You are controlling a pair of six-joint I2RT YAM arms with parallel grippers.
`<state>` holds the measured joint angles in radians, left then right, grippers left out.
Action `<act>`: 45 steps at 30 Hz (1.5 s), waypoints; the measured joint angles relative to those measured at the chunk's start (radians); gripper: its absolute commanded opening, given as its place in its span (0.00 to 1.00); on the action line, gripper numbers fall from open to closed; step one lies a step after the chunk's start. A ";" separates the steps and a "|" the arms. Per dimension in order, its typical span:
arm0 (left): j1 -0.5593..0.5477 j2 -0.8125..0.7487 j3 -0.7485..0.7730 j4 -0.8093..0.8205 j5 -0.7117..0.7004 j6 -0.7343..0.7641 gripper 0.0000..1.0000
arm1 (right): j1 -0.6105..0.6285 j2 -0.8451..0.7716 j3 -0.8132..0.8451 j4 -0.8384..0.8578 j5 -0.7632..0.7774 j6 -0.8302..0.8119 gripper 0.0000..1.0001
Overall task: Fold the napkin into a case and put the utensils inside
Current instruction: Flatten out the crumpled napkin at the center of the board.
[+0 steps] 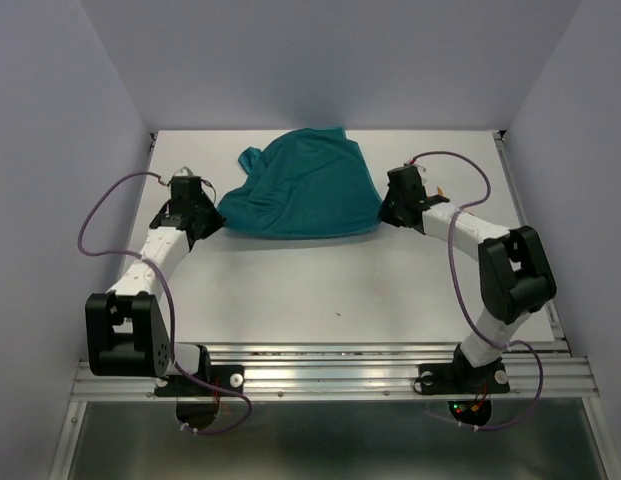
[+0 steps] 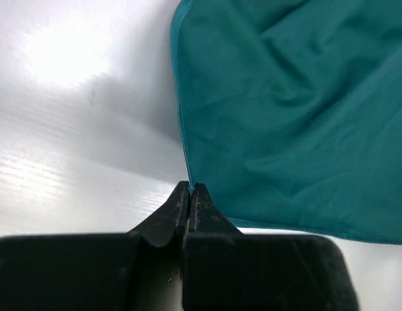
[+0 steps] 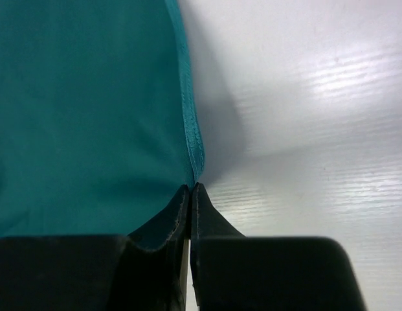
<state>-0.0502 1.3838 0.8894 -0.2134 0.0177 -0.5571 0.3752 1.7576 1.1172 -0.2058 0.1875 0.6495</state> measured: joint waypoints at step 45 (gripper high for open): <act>-0.014 -0.624 0.784 -0.142 0.075 0.186 0.00 | 0.032 -0.876 0.478 -0.103 -0.157 -0.222 0.01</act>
<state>-0.0639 0.7593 1.6730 -0.3550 0.0929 -0.3710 0.4072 0.8814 1.5955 -0.3092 0.0303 0.4274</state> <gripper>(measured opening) 0.040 0.033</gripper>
